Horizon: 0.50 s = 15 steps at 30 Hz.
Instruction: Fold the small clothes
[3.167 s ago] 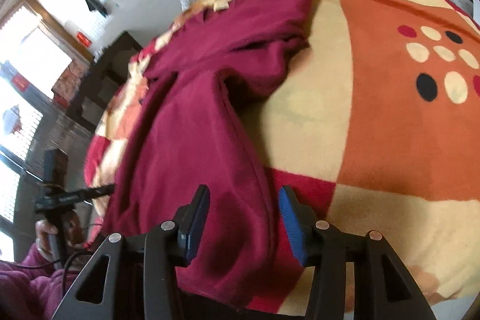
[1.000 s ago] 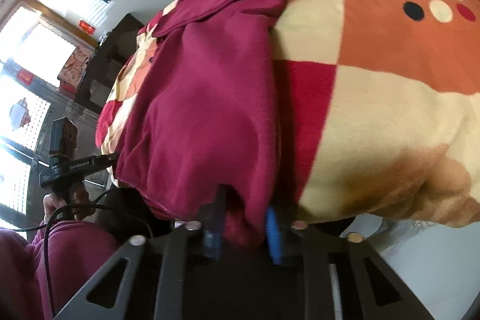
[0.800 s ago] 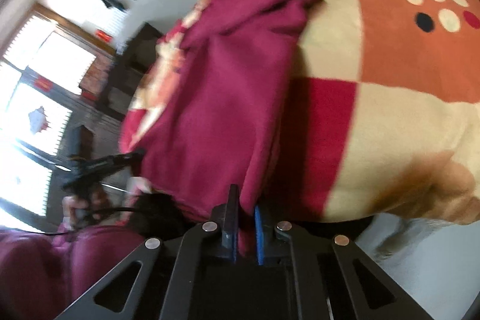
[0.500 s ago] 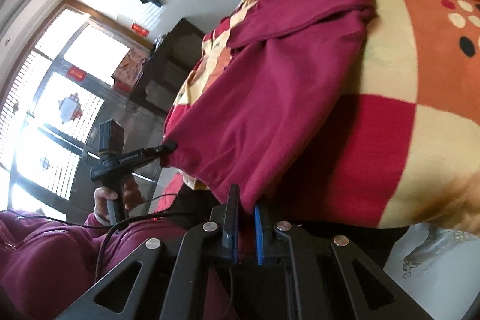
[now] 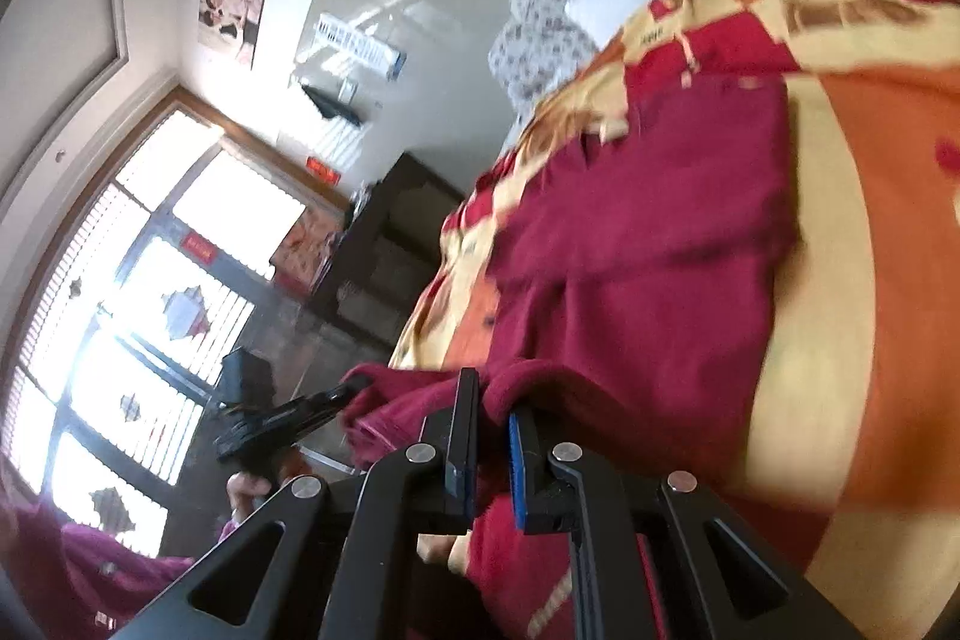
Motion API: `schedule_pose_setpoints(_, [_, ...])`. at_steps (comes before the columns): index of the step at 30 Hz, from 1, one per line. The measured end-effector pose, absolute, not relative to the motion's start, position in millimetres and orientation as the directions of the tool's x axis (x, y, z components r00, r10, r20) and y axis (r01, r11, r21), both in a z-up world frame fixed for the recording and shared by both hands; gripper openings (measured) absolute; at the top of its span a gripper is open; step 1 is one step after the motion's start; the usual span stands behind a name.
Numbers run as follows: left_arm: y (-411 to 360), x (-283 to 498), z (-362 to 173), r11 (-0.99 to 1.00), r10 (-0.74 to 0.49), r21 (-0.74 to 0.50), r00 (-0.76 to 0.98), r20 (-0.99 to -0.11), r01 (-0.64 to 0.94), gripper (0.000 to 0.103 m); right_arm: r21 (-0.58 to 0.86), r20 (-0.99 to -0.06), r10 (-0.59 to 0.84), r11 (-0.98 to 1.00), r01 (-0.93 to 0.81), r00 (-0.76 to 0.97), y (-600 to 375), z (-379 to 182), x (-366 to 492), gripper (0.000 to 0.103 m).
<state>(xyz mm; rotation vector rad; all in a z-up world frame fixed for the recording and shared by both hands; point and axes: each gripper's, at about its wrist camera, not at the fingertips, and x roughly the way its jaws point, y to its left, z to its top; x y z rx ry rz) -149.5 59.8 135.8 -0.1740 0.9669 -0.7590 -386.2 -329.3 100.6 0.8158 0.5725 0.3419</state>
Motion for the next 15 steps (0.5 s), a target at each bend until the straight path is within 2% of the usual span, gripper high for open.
schedule_pose_setpoints(5, [19.8, -102.0, 146.9, 0.732, -0.651, -0.419, 0.371, -0.662, 0.537, 0.006, 0.757, -0.338, 0.449, 0.651, -0.044, 0.827, -359.9, 110.1, -340.7, 0.007])
schedule_pose_setpoints(15, [-67.5, -6.9, 133.7, 0.763, -0.609, -0.378, 0.389, -0.691, 0.524, 0.006, 0.746, -0.412, 0.303, 0.654, 0.127, 0.860, -431.2, 101.2, -266.0, 0.007])
